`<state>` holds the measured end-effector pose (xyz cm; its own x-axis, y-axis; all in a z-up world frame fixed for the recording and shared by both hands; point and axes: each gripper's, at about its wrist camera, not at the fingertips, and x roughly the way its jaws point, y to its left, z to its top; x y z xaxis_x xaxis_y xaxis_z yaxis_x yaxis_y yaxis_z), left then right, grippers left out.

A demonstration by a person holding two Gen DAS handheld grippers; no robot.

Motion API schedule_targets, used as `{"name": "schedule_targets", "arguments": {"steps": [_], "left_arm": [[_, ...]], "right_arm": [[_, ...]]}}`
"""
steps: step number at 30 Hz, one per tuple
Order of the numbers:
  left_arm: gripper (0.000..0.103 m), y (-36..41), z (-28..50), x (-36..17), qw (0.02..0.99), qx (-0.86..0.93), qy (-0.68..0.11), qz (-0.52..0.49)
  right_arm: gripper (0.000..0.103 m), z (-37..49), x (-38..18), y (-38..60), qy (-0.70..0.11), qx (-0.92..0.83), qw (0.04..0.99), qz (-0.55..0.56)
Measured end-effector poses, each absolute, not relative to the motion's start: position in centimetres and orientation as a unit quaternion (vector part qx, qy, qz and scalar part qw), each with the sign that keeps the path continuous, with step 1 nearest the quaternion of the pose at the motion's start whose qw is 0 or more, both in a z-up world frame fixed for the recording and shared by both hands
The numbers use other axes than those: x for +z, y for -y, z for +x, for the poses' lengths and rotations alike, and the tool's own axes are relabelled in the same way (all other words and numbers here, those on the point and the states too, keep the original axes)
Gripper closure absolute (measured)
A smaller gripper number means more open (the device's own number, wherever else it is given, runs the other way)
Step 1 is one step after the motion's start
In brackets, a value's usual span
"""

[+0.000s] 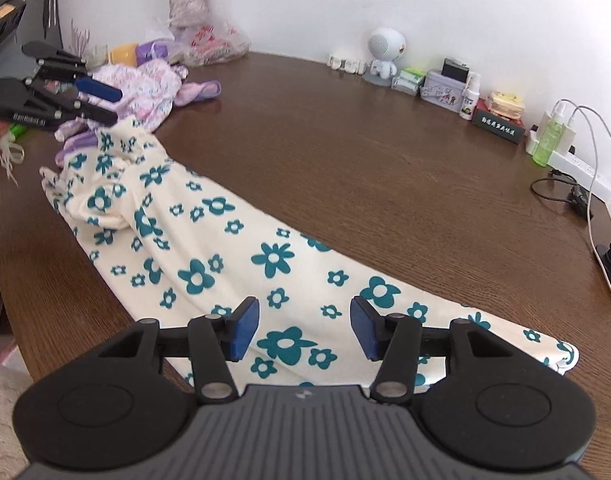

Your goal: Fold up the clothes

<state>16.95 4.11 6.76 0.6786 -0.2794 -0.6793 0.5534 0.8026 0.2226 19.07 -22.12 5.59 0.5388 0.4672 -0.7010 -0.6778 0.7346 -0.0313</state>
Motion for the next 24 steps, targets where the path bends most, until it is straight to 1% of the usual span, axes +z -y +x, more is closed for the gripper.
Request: {"name": "schedule_targets", "arguments": {"steps": [2,6,8,12,14,18,21,24], "left_arm": [[0.064,-1.2,16.6,6.1,0.884,-0.265,-0.328,0.205],[0.064,-0.6,16.6,3.9,0.880,-0.258,-0.346,0.200],[0.067,-0.3,16.6,2.9,0.878,-0.255,-0.355,0.197],[0.066,0.4,16.5,0.8,0.873,-0.249,-0.372,0.192],[0.068,0.7,16.0,0.8,0.877,-0.240,-0.366,0.199],[0.068,0.9,15.6,0.7,0.883,-0.228,-0.359,0.198],[0.068,0.7,15.3,0.6,0.889,-0.222,-0.353,0.188],[0.068,0.5,15.1,0.5,0.894,-0.217,-0.349,0.179]], "right_arm": [[0.051,18.3,5.9,23.2,-0.334,0.316,0.877,-0.140],[0.051,17.2,5.6,27.1,-0.329,0.259,0.899,-0.125],[0.051,17.6,5.7,29.1,-0.330,0.231,0.909,-0.105],[0.054,18.9,6.2,32.7,-0.328,0.189,0.923,-0.063],[0.063,19.7,6.4,32.6,-0.320,0.202,0.924,-0.065],[0.065,21.2,5.5,29.6,-0.311,0.245,0.912,-0.108],[0.070,21.7,3.8,27.8,-0.319,0.251,0.902,-0.146],[0.075,21.1,2.4,28.0,-0.335,0.235,0.899,-0.157]]}}
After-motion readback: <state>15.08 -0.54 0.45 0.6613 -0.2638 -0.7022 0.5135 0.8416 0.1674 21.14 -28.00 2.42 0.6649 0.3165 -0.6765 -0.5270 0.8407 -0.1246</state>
